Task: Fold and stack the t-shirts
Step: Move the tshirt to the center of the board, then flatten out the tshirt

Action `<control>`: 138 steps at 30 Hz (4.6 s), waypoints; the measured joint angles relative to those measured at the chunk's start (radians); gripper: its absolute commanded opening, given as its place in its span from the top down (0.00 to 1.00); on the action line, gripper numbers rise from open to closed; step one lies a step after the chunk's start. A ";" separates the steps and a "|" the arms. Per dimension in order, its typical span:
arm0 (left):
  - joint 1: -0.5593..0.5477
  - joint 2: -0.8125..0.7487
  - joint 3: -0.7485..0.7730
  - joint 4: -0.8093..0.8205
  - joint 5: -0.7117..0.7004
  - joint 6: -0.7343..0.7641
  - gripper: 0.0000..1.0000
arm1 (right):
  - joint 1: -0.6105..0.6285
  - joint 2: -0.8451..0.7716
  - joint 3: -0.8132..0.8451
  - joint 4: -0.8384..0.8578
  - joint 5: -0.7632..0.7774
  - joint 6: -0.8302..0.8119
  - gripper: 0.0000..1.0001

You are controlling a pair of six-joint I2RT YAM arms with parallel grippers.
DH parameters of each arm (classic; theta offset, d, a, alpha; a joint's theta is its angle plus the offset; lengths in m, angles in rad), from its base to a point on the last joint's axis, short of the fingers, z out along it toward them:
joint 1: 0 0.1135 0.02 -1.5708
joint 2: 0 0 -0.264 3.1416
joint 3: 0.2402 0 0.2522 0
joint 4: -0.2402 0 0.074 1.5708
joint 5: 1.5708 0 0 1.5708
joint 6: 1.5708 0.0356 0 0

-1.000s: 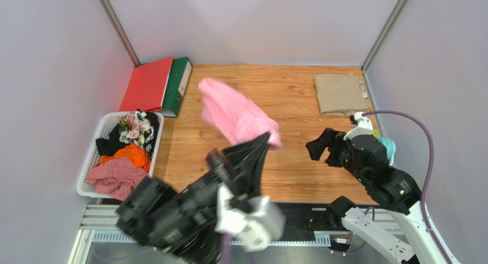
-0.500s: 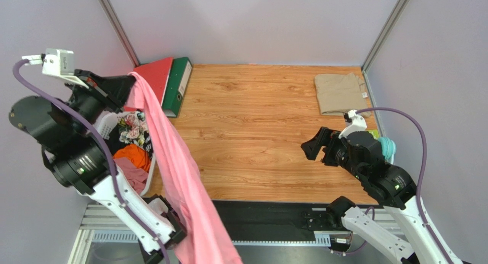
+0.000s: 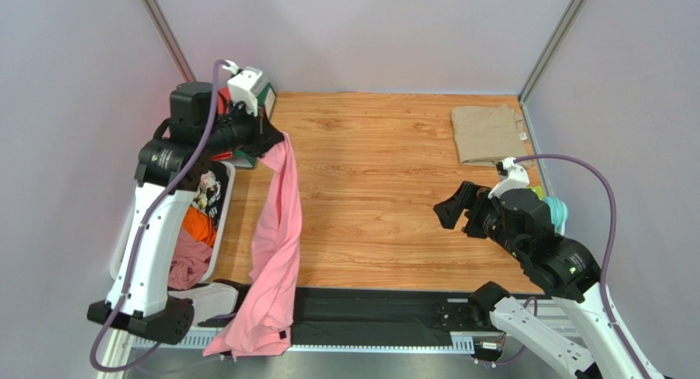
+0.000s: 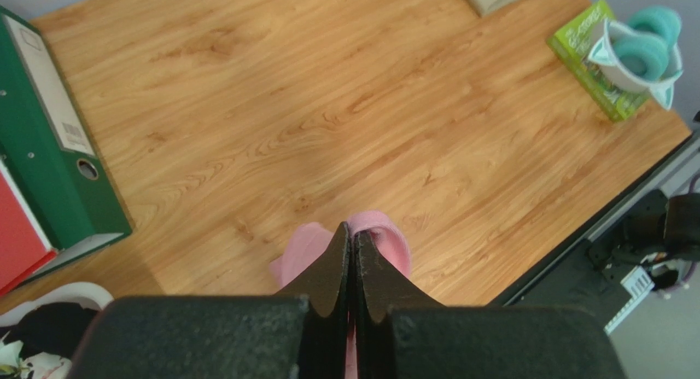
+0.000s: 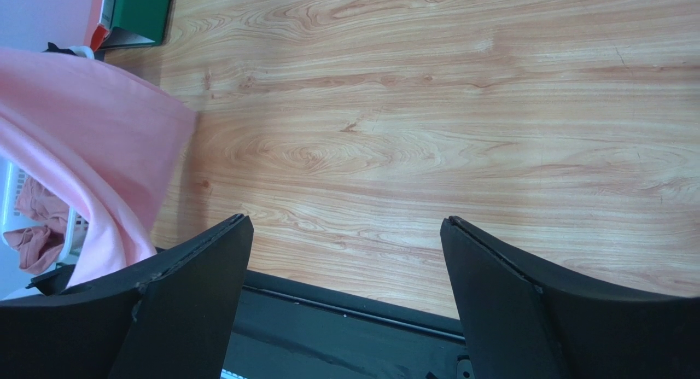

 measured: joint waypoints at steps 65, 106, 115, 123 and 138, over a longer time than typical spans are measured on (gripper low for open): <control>-0.779 0.316 0.790 -0.081 -0.685 0.490 1.00 | 0.216 0.715 -0.051 0.537 -0.256 -0.002 0.11; -0.779 0.303 0.799 -0.109 -0.653 0.499 1.00 | 0.160 0.559 -0.009 0.448 0.028 -0.196 0.14; -0.779 0.303 0.799 -0.109 -0.650 0.499 1.00 | 0.133 0.545 -0.039 0.475 -0.043 -0.187 0.17; -0.779 0.305 0.799 -0.109 -0.651 0.500 1.00 | 0.133 0.551 -0.088 0.499 -0.129 -0.157 0.17; -0.779 0.312 0.797 -0.110 -0.652 0.514 1.00 | 0.198 0.325 -0.169 0.513 -0.265 -0.120 0.21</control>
